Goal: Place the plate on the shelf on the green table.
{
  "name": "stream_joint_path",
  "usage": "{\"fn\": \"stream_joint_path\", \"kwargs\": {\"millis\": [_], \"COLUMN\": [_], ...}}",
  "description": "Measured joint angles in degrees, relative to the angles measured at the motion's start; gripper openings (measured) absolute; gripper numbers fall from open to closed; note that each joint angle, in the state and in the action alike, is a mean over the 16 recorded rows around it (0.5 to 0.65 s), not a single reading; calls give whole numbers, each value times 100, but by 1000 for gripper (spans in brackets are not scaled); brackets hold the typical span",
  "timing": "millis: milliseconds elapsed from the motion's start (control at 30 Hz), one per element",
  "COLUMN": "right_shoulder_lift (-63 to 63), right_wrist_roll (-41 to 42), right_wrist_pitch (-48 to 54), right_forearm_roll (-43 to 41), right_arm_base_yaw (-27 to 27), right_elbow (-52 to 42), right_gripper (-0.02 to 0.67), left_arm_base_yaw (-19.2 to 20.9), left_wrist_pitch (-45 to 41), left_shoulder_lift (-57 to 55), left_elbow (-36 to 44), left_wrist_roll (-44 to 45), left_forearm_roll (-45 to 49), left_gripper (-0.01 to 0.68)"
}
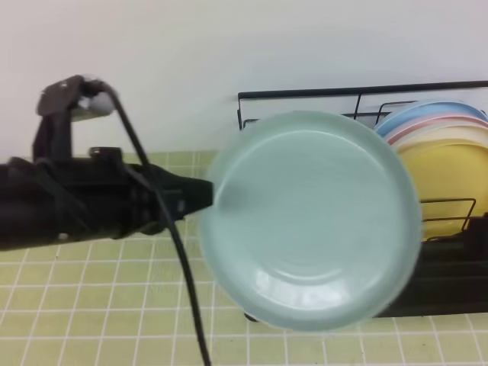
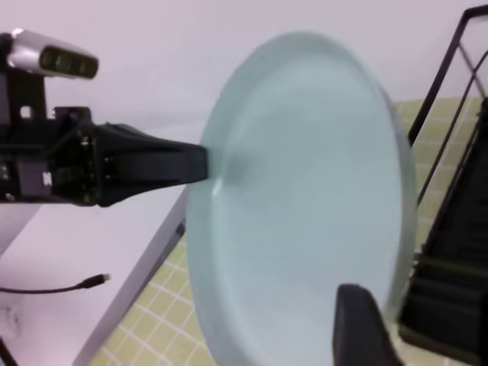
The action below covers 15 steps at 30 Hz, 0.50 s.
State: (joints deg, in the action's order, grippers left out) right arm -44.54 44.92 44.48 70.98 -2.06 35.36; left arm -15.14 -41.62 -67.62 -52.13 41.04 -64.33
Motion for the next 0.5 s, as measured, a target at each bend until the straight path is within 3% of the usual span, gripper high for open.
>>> {"fn": "stream_joint_path", "kwargs": {"millis": [233,500], "right_shoulder_lift": [0,0], "right_wrist_roll": [-60,-134], "right_wrist_pitch": [79,148], "right_forearm_roll": [52,46], "right_arm_base_yaw": [0,0], "right_elbow": [0,0], "right_gripper": [327,328], "left_arm_base_yaw": [-594,-768], "left_wrist_pitch": [283,189], "left_shoulder_lift": [0,0], "left_elbow": [0,0], "left_wrist_roll": [-25,39], "left_forearm_roll": [-60,-276], "left_gripper": [3,3]}}
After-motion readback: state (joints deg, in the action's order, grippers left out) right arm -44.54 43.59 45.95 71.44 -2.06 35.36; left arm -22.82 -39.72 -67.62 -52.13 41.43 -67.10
